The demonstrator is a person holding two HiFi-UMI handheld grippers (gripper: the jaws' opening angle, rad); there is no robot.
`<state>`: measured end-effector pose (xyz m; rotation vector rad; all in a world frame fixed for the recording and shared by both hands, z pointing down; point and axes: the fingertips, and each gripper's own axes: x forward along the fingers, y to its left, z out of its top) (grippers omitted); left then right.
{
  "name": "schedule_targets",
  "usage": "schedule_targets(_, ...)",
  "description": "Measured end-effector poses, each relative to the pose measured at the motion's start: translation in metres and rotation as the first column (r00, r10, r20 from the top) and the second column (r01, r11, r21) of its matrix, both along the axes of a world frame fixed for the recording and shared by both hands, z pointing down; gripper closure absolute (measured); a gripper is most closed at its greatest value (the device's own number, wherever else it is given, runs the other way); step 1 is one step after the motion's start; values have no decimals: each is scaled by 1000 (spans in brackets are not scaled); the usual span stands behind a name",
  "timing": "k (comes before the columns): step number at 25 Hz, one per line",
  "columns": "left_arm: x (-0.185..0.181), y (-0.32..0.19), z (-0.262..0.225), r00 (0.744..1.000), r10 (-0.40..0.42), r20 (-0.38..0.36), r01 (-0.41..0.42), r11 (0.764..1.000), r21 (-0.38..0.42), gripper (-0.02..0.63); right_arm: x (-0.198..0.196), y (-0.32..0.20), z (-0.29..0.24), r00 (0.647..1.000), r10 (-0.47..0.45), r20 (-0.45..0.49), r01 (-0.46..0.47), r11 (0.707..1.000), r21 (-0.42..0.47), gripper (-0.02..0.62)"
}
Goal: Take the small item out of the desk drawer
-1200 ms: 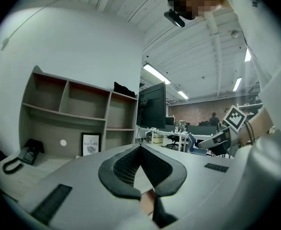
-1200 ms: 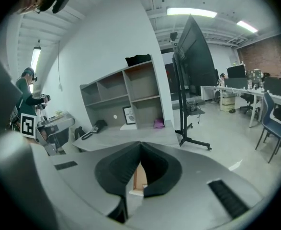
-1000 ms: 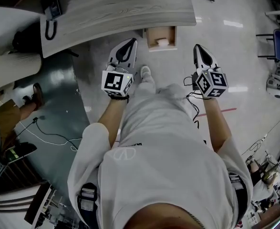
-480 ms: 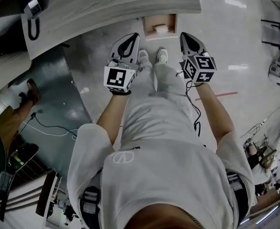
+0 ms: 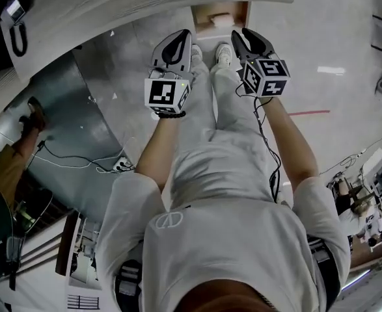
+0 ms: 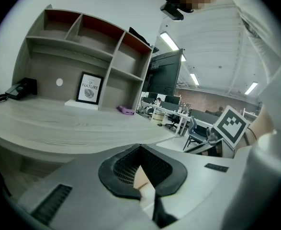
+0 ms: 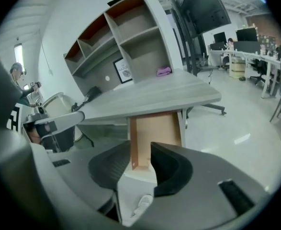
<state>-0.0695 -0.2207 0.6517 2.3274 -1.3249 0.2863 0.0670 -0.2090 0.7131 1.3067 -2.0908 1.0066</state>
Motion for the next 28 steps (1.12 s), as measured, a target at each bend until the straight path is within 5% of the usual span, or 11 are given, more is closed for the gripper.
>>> schedule_targets(2,0,-1,16,1000,-7,-12,7,1000,-10,607,-5,2,24,1000,-15,2,15,999,-33,460)
schedule_targets(6,2,-3,35,998,-31,-51,29,999,-27,607,-13,0,60,999,-34,0,34,996,-86,273)
schedule_targets(16,11,-1,88,995,-59,-82,52,996,-78,607,-17,-8,138,996,-23,-82,6,981,-195,270)
schedule_targets(17,11,-1,97,995,-62,-79,55,995,-88,607,-16,-8,144,996,-19,-84,1,979,-204,185)
schedule_targets(18,12,-2,105,995,-65,-76,58,994,-95,607,-15,-8,149,996,-12,-84,-6,977,-213,176)
schedule_targets(28,16,-5,136,995,-51,-84,42,993,-109,607,-15,-12,185,988,-35,-152,-4,969,-248,176)
